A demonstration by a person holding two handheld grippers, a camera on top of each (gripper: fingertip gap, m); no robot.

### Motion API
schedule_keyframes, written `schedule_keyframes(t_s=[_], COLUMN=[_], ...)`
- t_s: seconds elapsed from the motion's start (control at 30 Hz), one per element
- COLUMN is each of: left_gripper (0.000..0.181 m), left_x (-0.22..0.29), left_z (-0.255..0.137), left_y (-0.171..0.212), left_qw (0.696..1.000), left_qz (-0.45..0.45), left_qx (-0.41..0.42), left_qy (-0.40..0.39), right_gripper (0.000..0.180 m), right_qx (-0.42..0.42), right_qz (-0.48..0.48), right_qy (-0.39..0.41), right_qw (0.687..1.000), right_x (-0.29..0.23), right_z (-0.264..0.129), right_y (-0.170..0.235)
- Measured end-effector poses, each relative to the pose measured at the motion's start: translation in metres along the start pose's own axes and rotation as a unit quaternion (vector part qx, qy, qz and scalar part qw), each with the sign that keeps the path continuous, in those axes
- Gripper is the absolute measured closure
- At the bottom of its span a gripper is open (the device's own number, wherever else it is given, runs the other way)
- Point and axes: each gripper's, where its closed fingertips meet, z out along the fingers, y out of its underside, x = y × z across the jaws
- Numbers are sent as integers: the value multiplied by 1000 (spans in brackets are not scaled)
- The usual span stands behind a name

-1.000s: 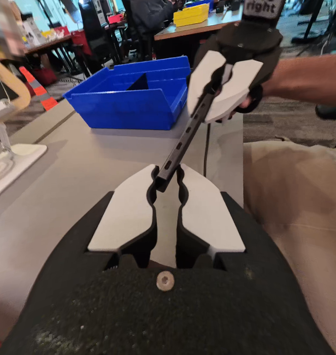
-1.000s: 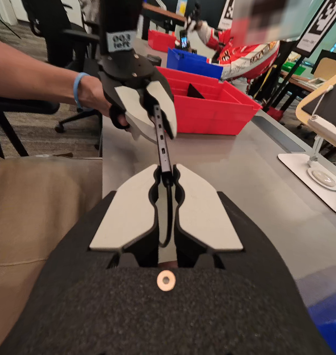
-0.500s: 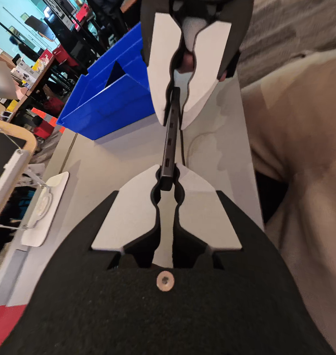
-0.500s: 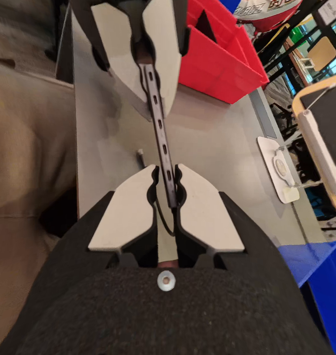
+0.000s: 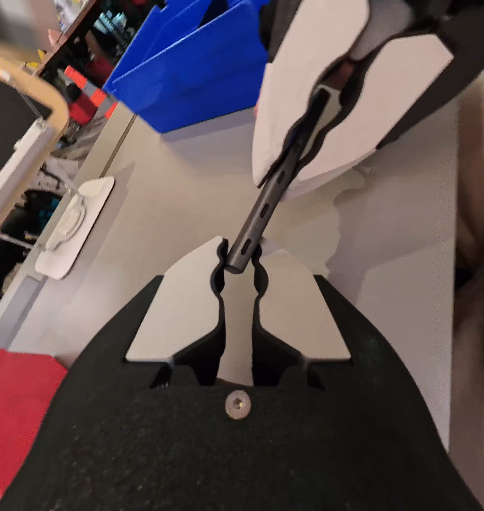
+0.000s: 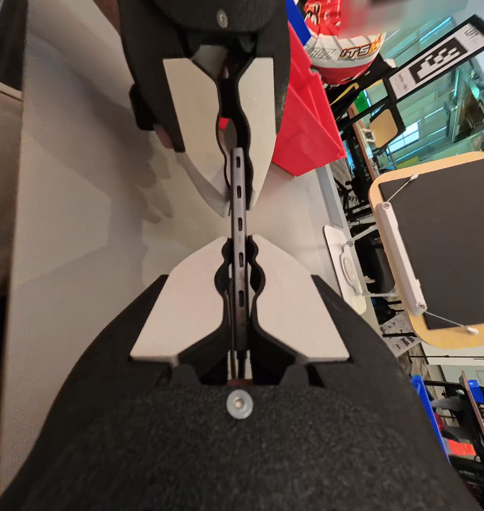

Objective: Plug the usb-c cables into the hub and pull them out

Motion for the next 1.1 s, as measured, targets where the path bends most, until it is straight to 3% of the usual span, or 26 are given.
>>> schedule_keyframes(t_s=[0.13,0.2,0.27,0.4,0.53,0.7,0.83,0.9,0.97,1.03,1.1], left_gripper=[166,165,162,155,154,153,157,160,158,150,139], left_x=[-38,-43,-31,4,11,0,-34,-77,-106,-108,-114], left_z=[-11,-30,-47,-79,-107,-119,-140,-156,-161,-156,-149], left_y=[16,11,13,54,84,87,77,90,112,151,184], left_qw=[987,975,961,928,904,916,952,964,973,957,931], left_qz=[-100,-163,-235,-331,-385,-371,-287,-232,-182,-142,-91], left_qx=[-50,-31,-24,-67,-73,-44,-8,-52,-116,-254,-349], left_qy=[-117,-148,-144,-154,-170,-144,-102,-119,-79,19,58], right_gripper=[170,170,170,170,170,170,170,170,170,170,170], right_qx=[-32,-60,-81,-85,-86,-51,-62,-61,-52,-47,-49], right_qz=[-45,-66,-76,-53,-79,-91,-123,-117,-94,-70,-50], right_qy=[49,86,115,164,213,208,197,194,193,196,199], right_qw=[997,992,987,981,970,972,971,972,975,977,978], right_x=[33,58,80,107,109,100,93,94,97,102,106], right_z=[29,48,69,104,112,106,114,115,113,110,109], right_y=[22,42,59,79,85,71,72,71,71,73,76])
